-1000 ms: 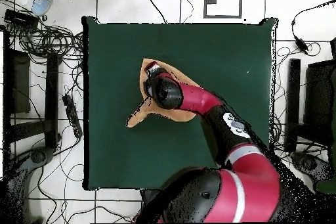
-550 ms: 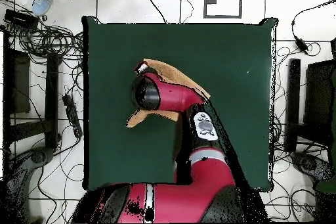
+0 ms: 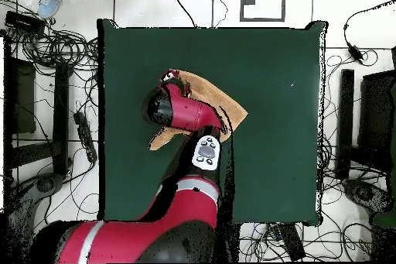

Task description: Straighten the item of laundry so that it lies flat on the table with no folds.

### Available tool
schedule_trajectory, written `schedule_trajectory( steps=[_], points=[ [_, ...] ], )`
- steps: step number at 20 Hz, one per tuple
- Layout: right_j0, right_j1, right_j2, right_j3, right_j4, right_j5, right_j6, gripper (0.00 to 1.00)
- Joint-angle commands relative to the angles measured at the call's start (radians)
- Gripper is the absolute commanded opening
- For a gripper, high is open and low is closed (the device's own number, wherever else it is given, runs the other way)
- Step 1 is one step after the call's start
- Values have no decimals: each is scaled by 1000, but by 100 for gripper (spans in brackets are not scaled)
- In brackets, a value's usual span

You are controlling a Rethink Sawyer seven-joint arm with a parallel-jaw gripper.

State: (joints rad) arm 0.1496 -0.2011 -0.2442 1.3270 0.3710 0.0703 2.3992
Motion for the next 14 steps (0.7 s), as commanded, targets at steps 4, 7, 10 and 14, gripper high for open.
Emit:
schedule_trajectory(
  steps=[4, 7, 10, 14],
  points=[
    [99, 258, -234, -115, 318, 10, 271, 100],
    [113, 281, -244, -117, 359, 10, 261, 100],
    [136, 311, -258, -122, 404, 17, 268, 100],
    [151, 326, -247, -121, 438, 30, 262, 100]
  ],
)
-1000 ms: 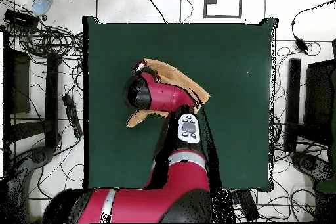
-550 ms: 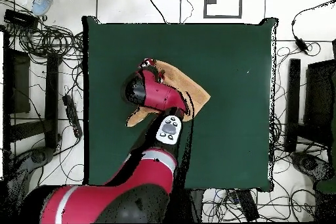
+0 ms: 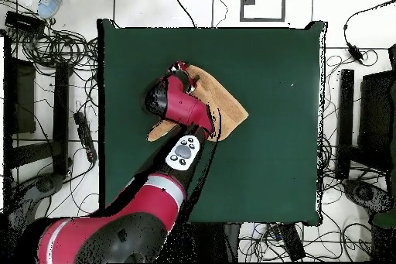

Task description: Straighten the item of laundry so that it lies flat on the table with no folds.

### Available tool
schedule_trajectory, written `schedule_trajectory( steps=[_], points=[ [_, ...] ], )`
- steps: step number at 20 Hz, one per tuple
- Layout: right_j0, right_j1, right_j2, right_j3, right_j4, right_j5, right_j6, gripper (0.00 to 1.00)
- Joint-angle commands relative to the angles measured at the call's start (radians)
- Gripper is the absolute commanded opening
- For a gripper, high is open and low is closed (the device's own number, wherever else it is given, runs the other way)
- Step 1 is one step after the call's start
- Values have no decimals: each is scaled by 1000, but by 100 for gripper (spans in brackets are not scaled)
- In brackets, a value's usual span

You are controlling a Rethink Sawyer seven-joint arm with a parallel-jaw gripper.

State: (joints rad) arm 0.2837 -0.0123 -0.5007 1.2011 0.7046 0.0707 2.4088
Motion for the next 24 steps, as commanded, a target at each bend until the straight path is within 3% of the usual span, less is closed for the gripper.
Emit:
schedule_trajectory(
  steps=[1, 5, 6, 11, 24],
  points=[
    [9, 128, 25, 9, 98, 35, 241, 100],
    [-35, 83, 113, 31, 54, 39, 182, 100],
    [-50, 70, 142, 39, 39, 24, 167, 0],
    [-78, 49, 183, 41, -9, 15, 116, 0],
    [-62, 23, 174, 43, 14, 11, 148, 0]
  ],
)
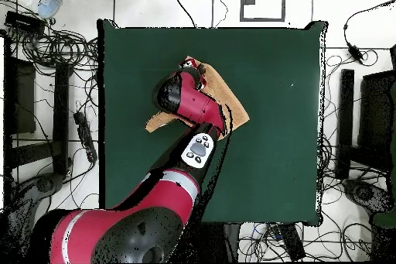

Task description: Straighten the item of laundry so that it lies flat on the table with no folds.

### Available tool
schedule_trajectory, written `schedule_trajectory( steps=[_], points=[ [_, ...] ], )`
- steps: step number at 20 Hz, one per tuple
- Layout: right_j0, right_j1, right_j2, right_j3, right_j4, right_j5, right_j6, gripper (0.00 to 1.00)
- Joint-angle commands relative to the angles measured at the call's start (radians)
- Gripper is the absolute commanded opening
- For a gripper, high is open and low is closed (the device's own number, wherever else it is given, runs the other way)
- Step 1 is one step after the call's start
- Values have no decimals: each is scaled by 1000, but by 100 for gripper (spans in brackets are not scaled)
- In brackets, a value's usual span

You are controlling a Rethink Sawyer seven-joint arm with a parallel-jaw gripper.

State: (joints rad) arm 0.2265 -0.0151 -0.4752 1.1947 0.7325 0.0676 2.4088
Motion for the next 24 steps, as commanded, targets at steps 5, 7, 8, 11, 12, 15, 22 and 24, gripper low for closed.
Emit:
schedule_trajectory(
  steps=[5, 7, 8, 11, 12, 15, 22, 24],
  points=[
    [26, -183, 72, 169, -68, 203, 88, 0],
    [37, -262, 45, 203, -89, 286, 71, 0],
    [36, -293, 39, 210, -102, 323, 68, 0],
    [38, -360, 14, 209, -139, 422, 62, 0],
    [39, -380, 4, 205, -152, 456, 62, 0],
    [36, -443, -24, 177, -207, 583, 45, 0],
    [-17, -546, -25, 67, -308, 830, -23, 0],
    [-32, -566, -11, 59, -327, 870, -31, 0]
  ],
)
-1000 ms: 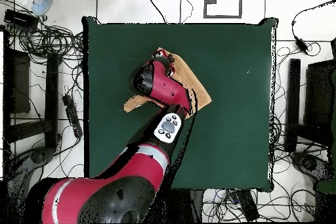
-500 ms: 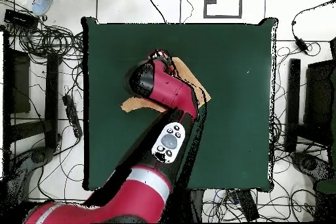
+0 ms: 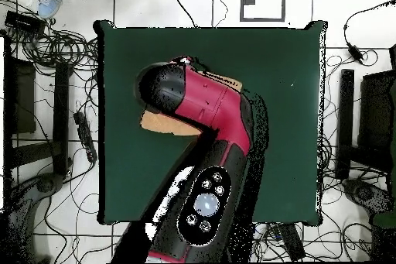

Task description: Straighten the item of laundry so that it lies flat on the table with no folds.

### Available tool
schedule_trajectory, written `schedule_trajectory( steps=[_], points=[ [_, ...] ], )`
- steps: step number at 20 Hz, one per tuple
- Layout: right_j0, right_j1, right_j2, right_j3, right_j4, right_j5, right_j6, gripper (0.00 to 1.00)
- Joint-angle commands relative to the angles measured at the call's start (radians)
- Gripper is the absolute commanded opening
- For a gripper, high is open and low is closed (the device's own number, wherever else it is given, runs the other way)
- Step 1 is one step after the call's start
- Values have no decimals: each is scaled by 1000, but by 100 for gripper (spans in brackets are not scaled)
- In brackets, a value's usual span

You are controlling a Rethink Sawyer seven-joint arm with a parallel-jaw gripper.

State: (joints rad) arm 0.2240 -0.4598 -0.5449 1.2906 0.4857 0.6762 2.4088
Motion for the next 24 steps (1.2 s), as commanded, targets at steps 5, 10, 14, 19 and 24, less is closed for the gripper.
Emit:
schedule_trajectory(
  steps=[5, 10, 14, 19, 24],
  points=[
    [-54, -165, 81, -55, -127, 319, -28, 0],
    [-80, -216, 90, -105, -158, 434, -40, 0],
    [-101, -287, 133, -21, -149, 429, -68, 0],
    [-162, -363, 228, 190, -94, 258, -156, 0],
    [-247, -394, 335, 312, -65, 131, -240, 0]
  ],
)
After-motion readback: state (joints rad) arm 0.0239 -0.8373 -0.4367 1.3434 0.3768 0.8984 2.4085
